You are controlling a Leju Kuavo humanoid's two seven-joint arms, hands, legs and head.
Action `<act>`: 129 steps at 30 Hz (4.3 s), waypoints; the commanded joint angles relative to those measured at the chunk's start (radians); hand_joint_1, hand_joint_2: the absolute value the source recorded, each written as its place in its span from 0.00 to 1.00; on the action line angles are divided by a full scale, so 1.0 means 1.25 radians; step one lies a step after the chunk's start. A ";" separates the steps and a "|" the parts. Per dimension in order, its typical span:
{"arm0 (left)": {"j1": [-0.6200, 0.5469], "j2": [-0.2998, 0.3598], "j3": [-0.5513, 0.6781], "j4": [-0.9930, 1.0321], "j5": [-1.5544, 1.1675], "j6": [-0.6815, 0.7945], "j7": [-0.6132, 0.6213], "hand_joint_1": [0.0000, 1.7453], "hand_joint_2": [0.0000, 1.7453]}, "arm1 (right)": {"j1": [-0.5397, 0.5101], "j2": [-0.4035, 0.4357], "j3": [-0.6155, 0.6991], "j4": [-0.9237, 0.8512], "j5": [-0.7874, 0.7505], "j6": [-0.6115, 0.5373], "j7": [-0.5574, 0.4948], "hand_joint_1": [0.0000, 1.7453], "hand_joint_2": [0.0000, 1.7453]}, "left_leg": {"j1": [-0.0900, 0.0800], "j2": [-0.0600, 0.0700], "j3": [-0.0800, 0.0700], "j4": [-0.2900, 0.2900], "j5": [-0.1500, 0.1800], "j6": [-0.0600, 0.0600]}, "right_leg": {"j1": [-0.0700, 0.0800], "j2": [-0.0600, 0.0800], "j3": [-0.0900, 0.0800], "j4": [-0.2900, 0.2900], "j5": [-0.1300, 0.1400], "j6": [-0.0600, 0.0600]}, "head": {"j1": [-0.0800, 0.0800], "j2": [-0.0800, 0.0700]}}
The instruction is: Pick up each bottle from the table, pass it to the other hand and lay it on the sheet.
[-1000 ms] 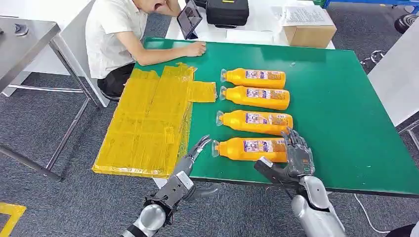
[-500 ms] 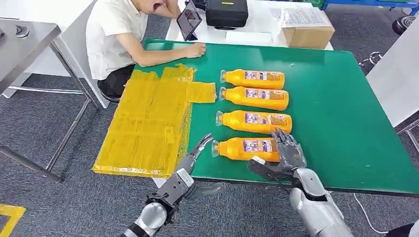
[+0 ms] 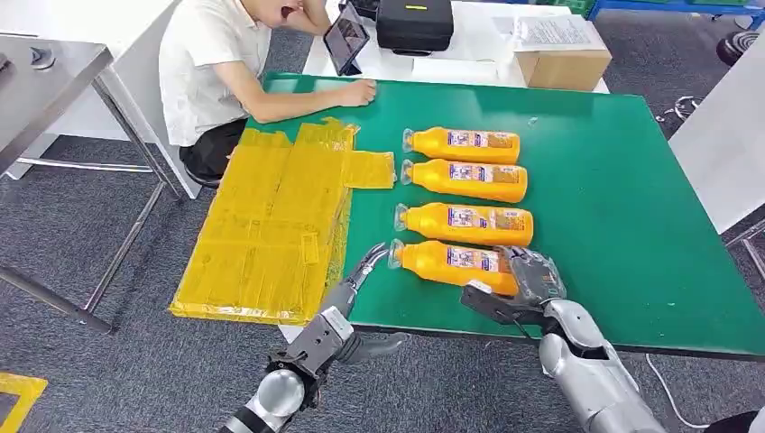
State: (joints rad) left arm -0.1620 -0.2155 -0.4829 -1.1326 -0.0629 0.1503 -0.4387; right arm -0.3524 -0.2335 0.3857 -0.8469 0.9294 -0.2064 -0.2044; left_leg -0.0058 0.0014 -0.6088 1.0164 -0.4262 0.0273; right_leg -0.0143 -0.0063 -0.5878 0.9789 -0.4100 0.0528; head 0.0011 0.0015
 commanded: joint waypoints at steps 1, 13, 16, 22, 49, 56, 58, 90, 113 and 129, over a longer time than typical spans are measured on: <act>-0.011 -0.003 0.021 0.035 0.040 0.032 0.000 0.00 1.00 | 0.108 0.038 -0.034 -0.039 -0.134 0.041 -0.073 0.98 1.00 | 0.001 -0.002 0.002 -0.001 0.000 -0.001 | 0.001 -0.002 0.003 -0.002 0.000 -0.001 | 0.000 0.000; 0.028 -0.047 0.145 0.013 0.377 0.086 -0.043 0.00 1.00 | 0.200 0.138 -0.105 -0.273 -0.360 -0.013 -0.188 0.79 1.00 | 0.001 0.002 0.001 -0.001 -0.001 -0.002 | 0.001 0.002 0.001 0.000 0.000 -0.002 | 0.000 0.000; 0.052 -0.027 0.141 -0.004 0.488 0.067 -0.012 0.00 1.00 | 0.222 0.178 -0.108 -0.337 -0.411 -0.072 -0.210 0.77 1.00 | 0.001 0.002 -0.001 -0.001 -0.001 -0.002 | 0.001 0.002 -0.001 0.000 0.000 -0.001 | 0.000 0.000; 0.057 -0.015 0.111 -0.002 0.527 0.088 0.001 0.00 1.00 | 0.242 0.203 -0.099 -0.366 -0.435 -0.143 -0.240 0.80 1.00 | 0.001 0.001 -0.004 -0.001 -0.001 -0.002 | 0.001 0.002 -0.003 0.000 -0.001 -0.001 | 0.000 0.000; 0.013 -0.008 0.078 0.021 0.501 -0.267 0.039 0.00 1.00 | 0.109 0.289 0.192 -0.164 -0.372 -0.064 -0.265 0.95 1.00 | 0.002 0.001 -0.006 -0.001 -0.001 -0.002 | 0.001 0.002 -0.005 0.000 -0.001 -0.002 | 0.000 0.000; -0.011 -0.030 0.142 0.019 0.581 -0.250 0.048 0.00 1.00 | 0.125 0.289 0.247 -0.142 -0.367 -0.061 -0.259 0.91 1.00 | 0.002 -0.001 -0.005 -0.001 -0.001 -0.002 | 0.001 0.000 -0.004 0.000 -0.001 -0.002 | 0.000 0.000; -0.012 -0.029 0.143 0.019 0.583 -0.250 0.050 0.00 1.00 | 0.127 0.290 0.248 -0.140 -0.367 -0.063 -0.260 0.91 1.00 | 0.001 0.000 -0.007 -0.001 0.000 -0.002 | 0.001 0.000 -0.006 0.000 -0.001 -0.001 | 0.000 0.000; 0.031 -0.051 0.223 -0.094 0.716 -0.376 0.054 1.00 1.00 | 0.169 0.310 0.241 -0.133 -0.388 -0.073 -0.280 0.00 1.00 | 0.002 -0.002 -0.006 0.000 -0.001 -0.002 | 0.002 -0.001 -0.005 0.000 -0.002 -0.002 | 0.000 0.000; -0.131 0.035 0.164 0.145 -0.083 0.438 -0.092 1.00 1.00 | 0.335 0.451 -0.274 -0.853 -0.006 -0.393 -0.395 0.00 1.00 | 0.001 -0.002 -0.006 0.000 -0.001 -0.002 | 0.000 -0.001 -0.005 0.001 -0.002 -0.002 | 0.000 0.000; -0.131 0.035 0.164 0.145 -0.083 0.438 -0.092 1.00 1.00 | 0.335 0.451 -0.274 -0.853 -0.006 -0.393 -0.395 0.00 1.00 | 0.001 -0.001 -0.006 -0.001 -0.001 -0.002 | 0.001 -0.001 -0.005 0.000 -0.001 -0.002 | 0.000 0.000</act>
State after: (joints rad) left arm -0.2748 -0.1961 -0.2560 -1.0197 -0.1679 0.6977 -0.5589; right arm 0.0755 0.3315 0.0782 -1.9123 0.9243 -0.7008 -0.6970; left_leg -0.0049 0.0010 -0.6211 1.0162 -0.4256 0.0267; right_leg -0.0139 -0.0070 -0.5988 0.9799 -0.4101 0.0523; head 0.0015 0.0015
